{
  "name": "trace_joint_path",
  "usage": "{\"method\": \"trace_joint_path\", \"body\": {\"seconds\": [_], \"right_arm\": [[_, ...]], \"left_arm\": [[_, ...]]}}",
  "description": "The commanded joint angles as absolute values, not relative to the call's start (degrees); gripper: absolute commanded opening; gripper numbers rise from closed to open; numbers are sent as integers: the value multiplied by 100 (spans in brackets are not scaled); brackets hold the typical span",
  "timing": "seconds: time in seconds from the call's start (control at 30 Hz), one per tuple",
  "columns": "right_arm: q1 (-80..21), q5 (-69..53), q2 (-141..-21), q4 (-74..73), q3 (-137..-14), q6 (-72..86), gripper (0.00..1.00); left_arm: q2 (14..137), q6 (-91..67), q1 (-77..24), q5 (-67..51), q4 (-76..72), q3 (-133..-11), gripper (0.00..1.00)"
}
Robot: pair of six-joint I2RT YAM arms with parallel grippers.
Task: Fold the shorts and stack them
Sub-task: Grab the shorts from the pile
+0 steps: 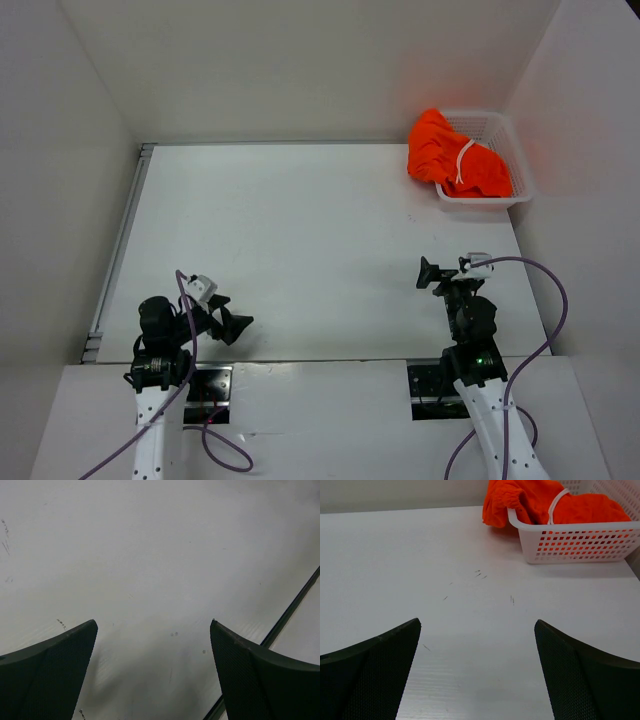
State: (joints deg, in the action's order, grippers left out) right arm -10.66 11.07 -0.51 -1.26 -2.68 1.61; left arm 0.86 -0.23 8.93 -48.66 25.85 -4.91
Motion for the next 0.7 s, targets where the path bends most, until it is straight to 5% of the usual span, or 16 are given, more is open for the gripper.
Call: {"method": "trace_joint_path", "body": {"seconds": [0.0, 0.23, 0.37, 0.47, 0.67], "right_arm": [[-1046, 1081, 0, 0, 26, 105, 99], [-1046, 819, 0, 87, -52, -95, 99], [-1046, -1417, 0, 659, -315, -2560, 99], [-1046, -3380, 0, -1288, -694, -7940, 100], [-1046, -1978, 0, 1292, -659, -6676, 100]], "left_arm": [[18, 0, 932, -4983, 2408, -571, 100], [-35, 0, 932, -5500, 2574, -606, 100], [-35, 0, 932, -5713, 2401, -554, 100], [-35, 0, 932, -4996, 937, -502, 100], [96, 0, 932, -2685, -466, -1001, 100]]}}
